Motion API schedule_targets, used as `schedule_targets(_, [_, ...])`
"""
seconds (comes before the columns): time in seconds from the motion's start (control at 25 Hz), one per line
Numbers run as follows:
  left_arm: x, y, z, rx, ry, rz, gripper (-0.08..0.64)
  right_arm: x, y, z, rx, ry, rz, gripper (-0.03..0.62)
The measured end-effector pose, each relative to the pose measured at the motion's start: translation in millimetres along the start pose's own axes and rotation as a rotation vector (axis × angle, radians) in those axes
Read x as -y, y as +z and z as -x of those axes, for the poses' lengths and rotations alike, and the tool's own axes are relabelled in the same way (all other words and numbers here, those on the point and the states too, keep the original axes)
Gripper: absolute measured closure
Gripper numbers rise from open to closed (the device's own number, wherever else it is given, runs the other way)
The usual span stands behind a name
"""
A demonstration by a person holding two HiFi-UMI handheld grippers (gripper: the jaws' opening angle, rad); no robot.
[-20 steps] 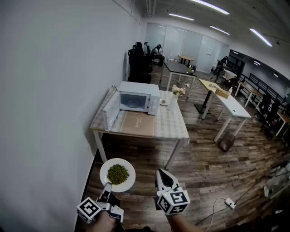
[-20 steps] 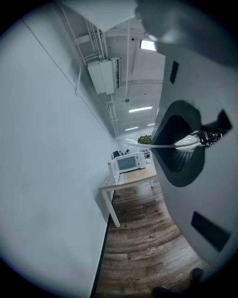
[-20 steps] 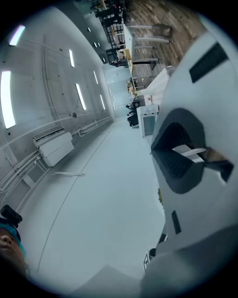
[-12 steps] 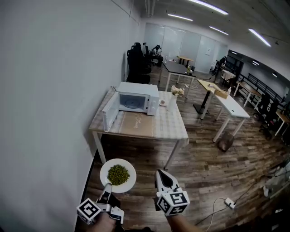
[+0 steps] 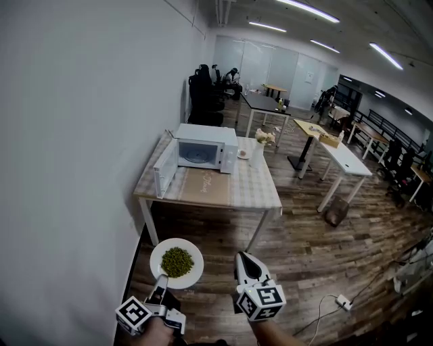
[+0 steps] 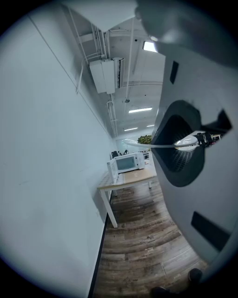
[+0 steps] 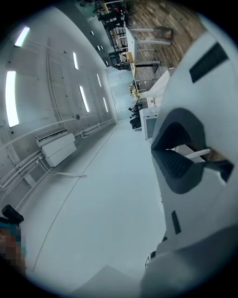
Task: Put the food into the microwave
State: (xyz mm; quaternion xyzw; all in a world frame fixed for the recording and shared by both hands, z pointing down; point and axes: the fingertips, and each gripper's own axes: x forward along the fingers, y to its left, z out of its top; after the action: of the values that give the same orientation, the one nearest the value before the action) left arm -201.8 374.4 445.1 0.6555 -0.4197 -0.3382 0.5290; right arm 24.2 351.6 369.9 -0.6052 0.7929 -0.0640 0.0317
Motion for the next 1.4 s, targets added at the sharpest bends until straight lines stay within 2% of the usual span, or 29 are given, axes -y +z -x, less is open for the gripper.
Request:
schedule_targets(0.12, [3,6,-1,-0.003,-0.027,0.002,0.543,-6,0,-3,-0.004,0.005,-0.006,0.584])
schedule_targets(0.32, [-4,18,3,-0.014,-0.006,0.019,0.543,-25,-4,-8,-0.034,0.023,0.011,0.584])
schedule_targets(0.64, [-10,44,6,-0.038,-0.039,0.023,0.543,-47,-6,-14,-0.026,-0.01,0.028,0.584])
schedule_targets(0.76, [-17,48,6,-0.048,-0.029,0.028,0.543,-54,-10,-18,-0.031,-0.01,0.042,0.584])
schedule_targets(1.0, [-24,54,1,-0.045,-0.022,0.038,0.543,-55,-11,-28,-0.026,-0.009,0.053,0.584])
schedule_targets(1.16, [-25,58,-16,-0.042,-0.035,0.028,0.543,-48,-14,-48,-0.022,0.005,0.032,0.584])
schedule_targets(1.4, [-24,57,-48,-0.037,-0.01,0.019,0.543,-32,-8,-82,-0.011,0.035,0.039,0.584])
